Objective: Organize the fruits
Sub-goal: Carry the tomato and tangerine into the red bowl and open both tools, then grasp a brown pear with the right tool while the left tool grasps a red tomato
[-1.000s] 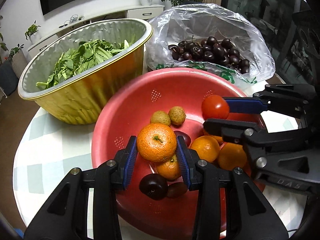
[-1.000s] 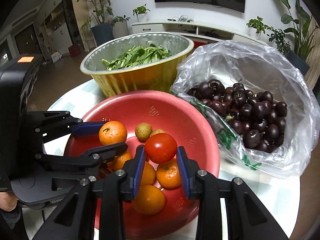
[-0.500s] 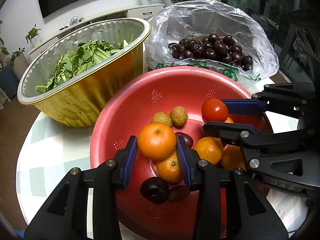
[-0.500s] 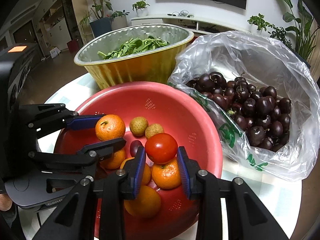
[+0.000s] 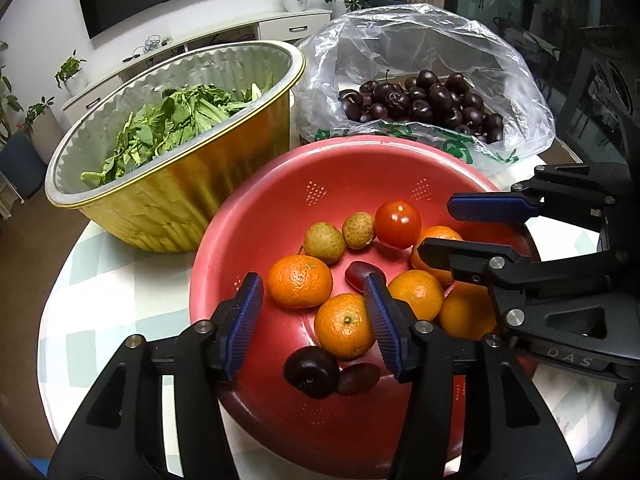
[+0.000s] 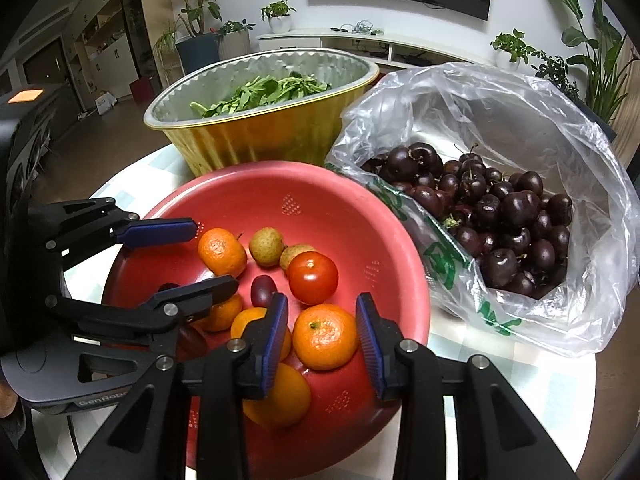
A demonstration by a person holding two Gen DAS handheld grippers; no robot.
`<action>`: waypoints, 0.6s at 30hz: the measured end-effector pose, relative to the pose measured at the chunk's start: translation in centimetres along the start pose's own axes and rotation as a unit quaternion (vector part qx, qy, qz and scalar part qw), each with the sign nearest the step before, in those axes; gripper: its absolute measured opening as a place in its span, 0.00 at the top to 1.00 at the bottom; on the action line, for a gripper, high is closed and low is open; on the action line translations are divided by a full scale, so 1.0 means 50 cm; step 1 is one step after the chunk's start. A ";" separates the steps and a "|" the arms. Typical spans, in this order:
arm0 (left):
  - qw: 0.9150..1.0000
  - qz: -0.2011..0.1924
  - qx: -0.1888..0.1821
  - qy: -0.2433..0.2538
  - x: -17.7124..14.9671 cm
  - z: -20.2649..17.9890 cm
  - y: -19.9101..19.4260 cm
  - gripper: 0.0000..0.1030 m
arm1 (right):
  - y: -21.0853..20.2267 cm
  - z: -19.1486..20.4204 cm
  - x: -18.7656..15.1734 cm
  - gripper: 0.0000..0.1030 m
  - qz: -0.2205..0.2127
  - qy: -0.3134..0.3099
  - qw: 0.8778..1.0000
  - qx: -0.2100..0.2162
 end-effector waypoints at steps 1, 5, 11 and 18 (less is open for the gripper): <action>1.000 -0.002 0.003 -0.001 0.000 0.001 -0.006 0.47 | -0.003 0.000 -0.001 0.62 -0.001 0.000 1.000 -0.001; 1.000 -0.016 -0.001 -0.013 -0.003 0.007 -0.041 0.33 | -0.030 0.001 -0.003 0.56 -0.012 0.002 1.000 -0.003; 0.997 -0.065 -0.005 -0.042 -0.022 0.017 -0.143 0.00 | -0.115 -0.005 -0.026 0.34 -0.049 0.041 0.998 0.017; 0.994 -0.094 0.019 -0.046 -0.117 0.003 -0.235 0.00 | -0.198 0.044 -0.144 0.16 -0.075 0.049 0.995 0.052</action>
Point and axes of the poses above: each gripper's, at about its wrist camera, not at the fingertips, and y roughly the way its jaws point, z to its left, x to its top, the point moved 8 cm from there along y, roughly the way its jaws point, and after that the axes turned 2 degrees about z, right-handed, at the moved point
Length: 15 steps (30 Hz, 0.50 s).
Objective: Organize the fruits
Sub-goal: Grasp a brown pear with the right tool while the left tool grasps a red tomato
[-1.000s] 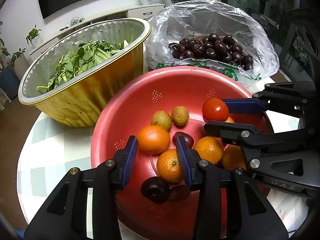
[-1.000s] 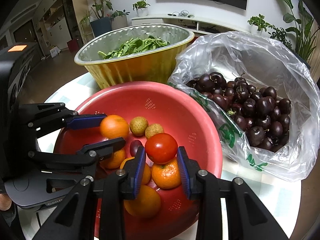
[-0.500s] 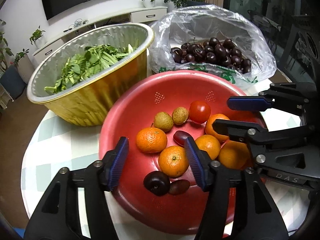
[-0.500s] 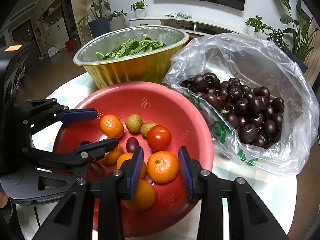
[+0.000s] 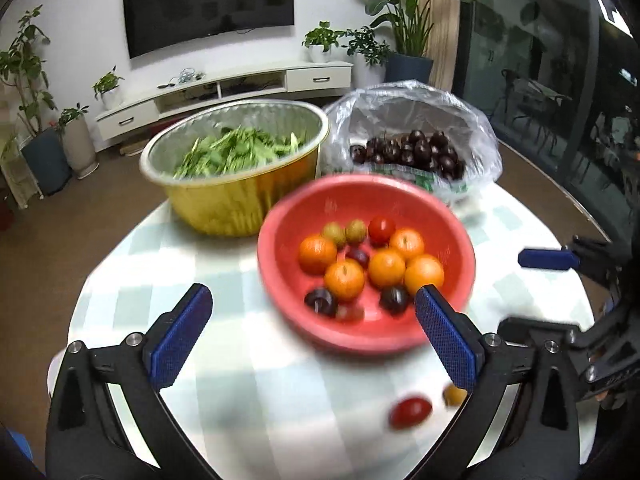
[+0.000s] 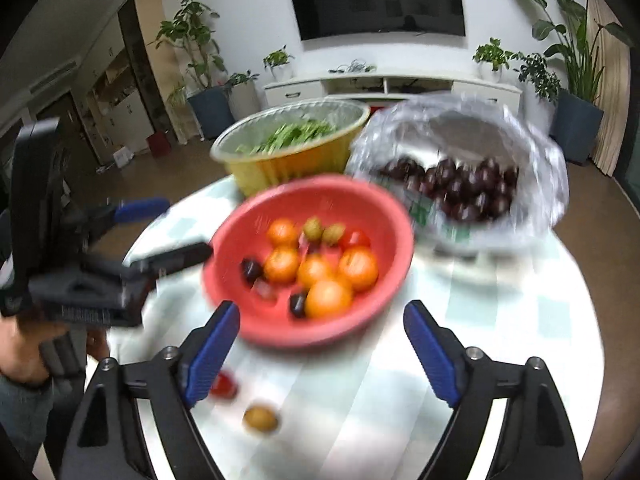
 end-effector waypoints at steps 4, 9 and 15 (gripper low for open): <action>1.000 0.023 0.006 -0.011 -0.085 -0.008 -0.022 0.00 | 0.004 0.029 -0.090 0.16 0.034 -0.005 0.999 0.007; 0.998 0.050 0.007 -0.026 -0.191 -0.022 -0.045 0.00 | 0.029 0.051 -0.148 0.24 0.069 -0.014 0.997 0.010; 0.996 0.070 0.009 -0.050 -0.260 -0.023 -0.064 0.00 | 0.059 0.074 -0.154 0.35 0.086 -0.036 0.996 0.001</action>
Point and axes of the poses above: each gripper's, at about its wrist camera, not at the fingertips, and y roughly the way its jaws point, z to its left, x to its top, the point moved 8 cm from there along y, roughly the way its jaws point, and after that the axes turned 2 degrees about z, right-handed, at the moved point
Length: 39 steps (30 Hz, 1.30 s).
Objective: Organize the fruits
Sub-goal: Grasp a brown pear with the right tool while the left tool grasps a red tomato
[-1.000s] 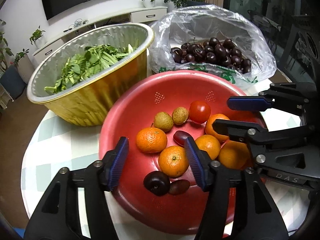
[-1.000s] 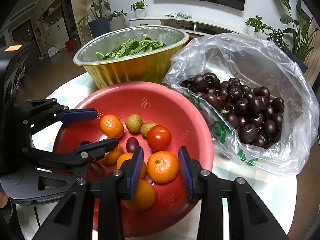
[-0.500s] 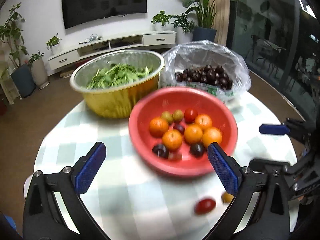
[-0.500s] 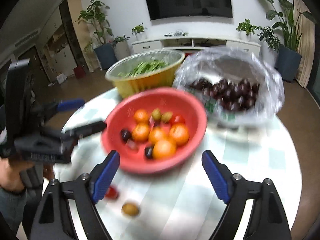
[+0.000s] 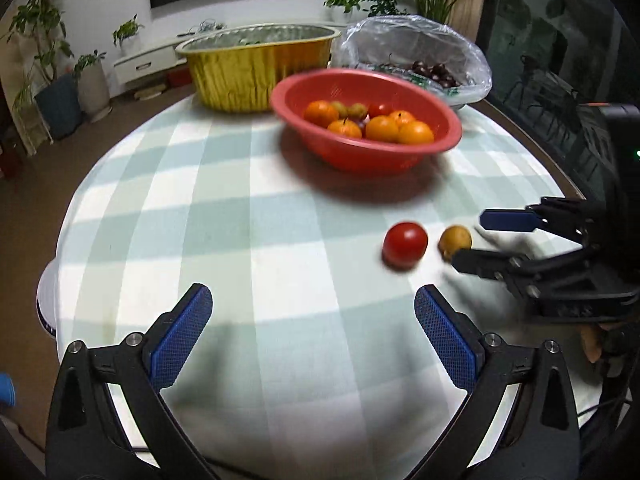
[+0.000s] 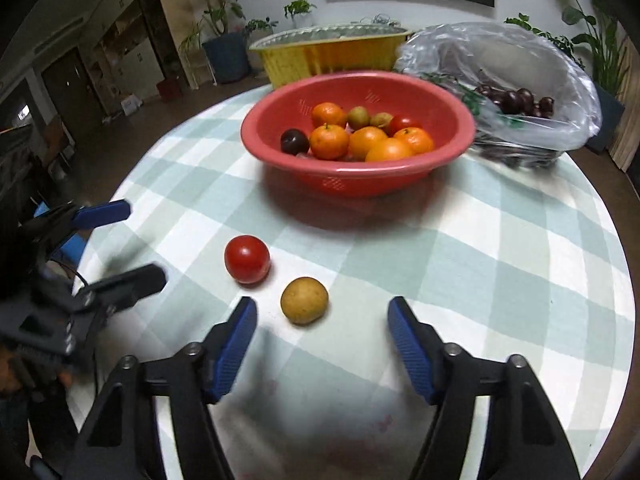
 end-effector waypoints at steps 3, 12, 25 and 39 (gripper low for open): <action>1.000 0.009 0.004 -0.003 -0.008 0.001 0.003 0.00 | 0.018 0.004 0.000 0.43 0.013 -0.002 1.000 -0.002; 0.999 0.027 0.016 -0.016 0.004 0.013 0.023 0.00 | 0.027 0.007 0.002 0.60 0.017 -0.027 0.999 -0.023; 0.999 0.029 0.004 0.027 0.060 -0.046 0.058 0.00 | -0.008 0.013 0.006 0.70 0.001 -0.009 1.000 -0.006; 0.995 0.061 0.002 0.080 0.089 -0.121 0.147 0.04 | -0.049 -0.041 -0.006 0.70 -0.013 0.033 0.999 -0.007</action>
Point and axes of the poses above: each gripper's, at about its wrist camera, not at the fingertips, and y roughly the way its jaws point, z to its left, x to its top, the point moved 8 cm from there along y, roughly the way its jaws point, and after that the axes turned 2 degrees about z, right-handed, at the moved point
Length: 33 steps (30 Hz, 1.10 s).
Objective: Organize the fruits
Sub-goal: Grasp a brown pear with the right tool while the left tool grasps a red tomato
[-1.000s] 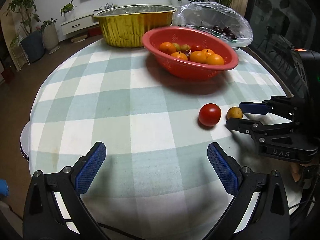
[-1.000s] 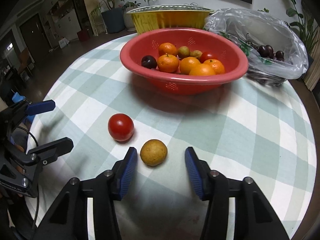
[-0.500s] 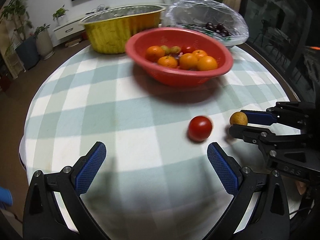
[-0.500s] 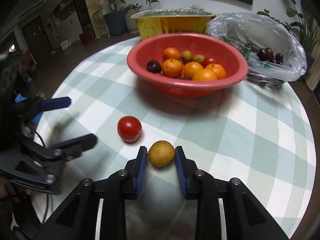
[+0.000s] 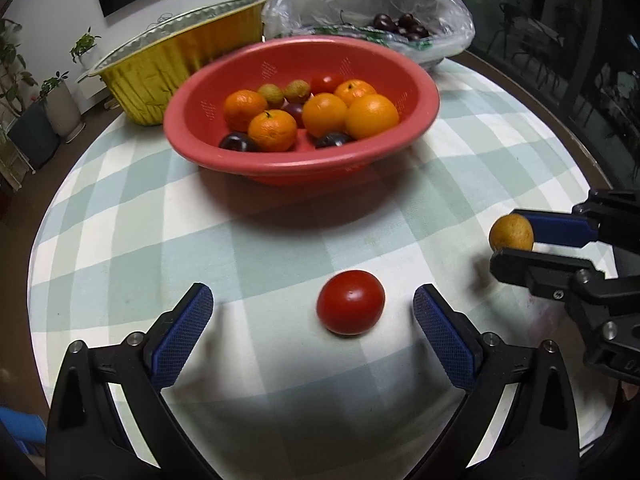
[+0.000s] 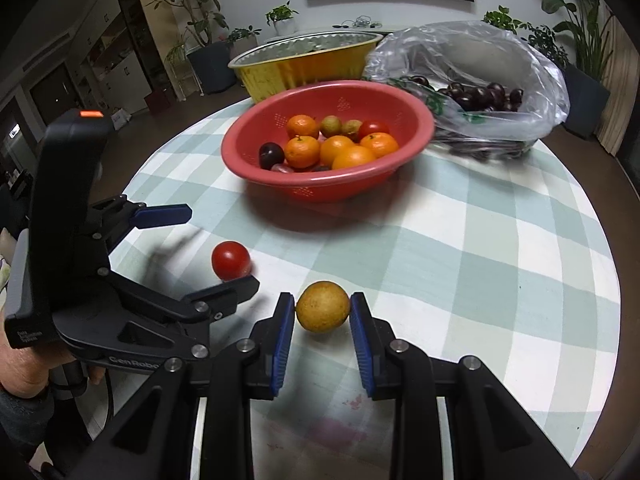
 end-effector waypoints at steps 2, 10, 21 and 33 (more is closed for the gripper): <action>1.000 0.004 0.001 0.003 -0.002 -0.005 0.007 0.19 | -0.001 -0.002 -0.001 0.70 -0.001 0.002 1.000 0.001; 1.000 0.003 -0.013 0.008 0.001 -0.019 0.012 0.39 | 0.000 -0.002 -0.001 0.70 -0.001 0.003 1.000 0.002; 0.999 -0.001 -0.031 0.010 0.002 -0.032 0.006 0.71 | -0.001 -0.001 0.000 0.70 -0.002 0.003 1.000 0.002; 0.999 -0.008 -0.037 0.007 -0.001 -0.030 -0.006 0.71 | -0.005 0.000 0.004 0.70 -0.004 0.004 1.000 0.002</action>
Point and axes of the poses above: each gripper's, at about its wrist camera, not at the fingertips, and y roughly the way its jaws point, z to its left, x to its top, the point moved 8 cm from there along y, roughly the way its jaws point, and after that the axes turned 2 degrees about z, right-handed, at the moved point
